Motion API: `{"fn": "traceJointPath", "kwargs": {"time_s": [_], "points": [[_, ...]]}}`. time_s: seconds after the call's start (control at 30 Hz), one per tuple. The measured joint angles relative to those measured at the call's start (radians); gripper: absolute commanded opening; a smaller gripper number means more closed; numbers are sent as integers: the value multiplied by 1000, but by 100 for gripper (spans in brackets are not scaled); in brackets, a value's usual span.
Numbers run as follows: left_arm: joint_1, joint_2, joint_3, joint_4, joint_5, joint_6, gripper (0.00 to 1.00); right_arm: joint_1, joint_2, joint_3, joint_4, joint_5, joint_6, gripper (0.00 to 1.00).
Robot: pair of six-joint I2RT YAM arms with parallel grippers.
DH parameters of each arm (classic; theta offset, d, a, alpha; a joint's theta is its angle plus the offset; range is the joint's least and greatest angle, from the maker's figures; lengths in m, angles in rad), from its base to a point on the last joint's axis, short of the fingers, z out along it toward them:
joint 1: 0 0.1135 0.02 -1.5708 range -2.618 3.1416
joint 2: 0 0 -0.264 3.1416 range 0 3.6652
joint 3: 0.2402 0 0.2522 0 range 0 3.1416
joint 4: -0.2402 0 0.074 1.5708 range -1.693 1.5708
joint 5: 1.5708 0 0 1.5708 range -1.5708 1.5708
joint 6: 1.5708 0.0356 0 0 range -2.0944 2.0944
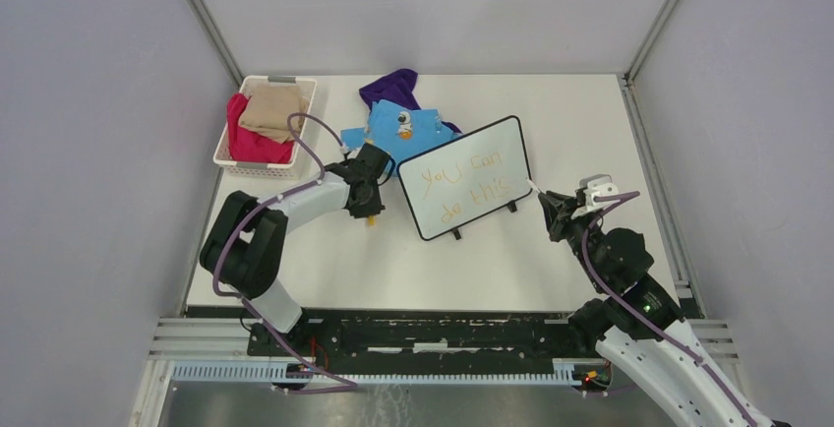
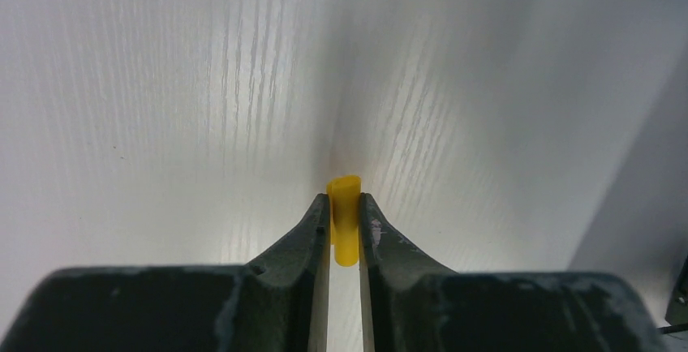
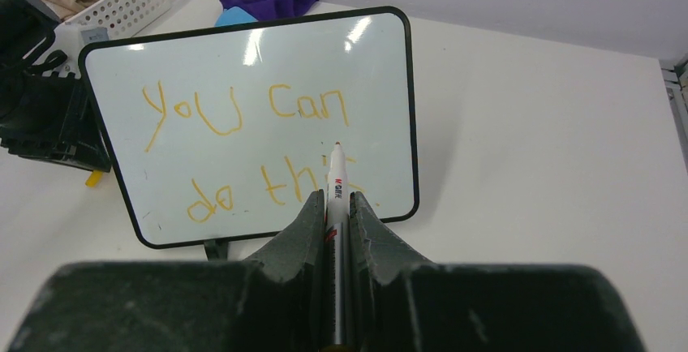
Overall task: Write a sentence on the whiteboard
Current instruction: Close the whiteboard marker at the center of the board.
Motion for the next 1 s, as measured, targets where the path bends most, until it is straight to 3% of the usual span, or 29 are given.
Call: {"fn": "traceJointPath", "kwargs": {"time_s": [0.3, 0.6, 1.0], "points": [[-8, -6, -60, 0, -4, -16, 17, 0, -3, 0, 0, 1, 0, 0], [-18, -6, -62, -1, -8, -7, 42, 0, -3, 0, 0, 1, 0, 0], [-18, -6, -61, -2, 0, 42, 44, 0, -3, 0, -2, 1, -2, 0]]}}
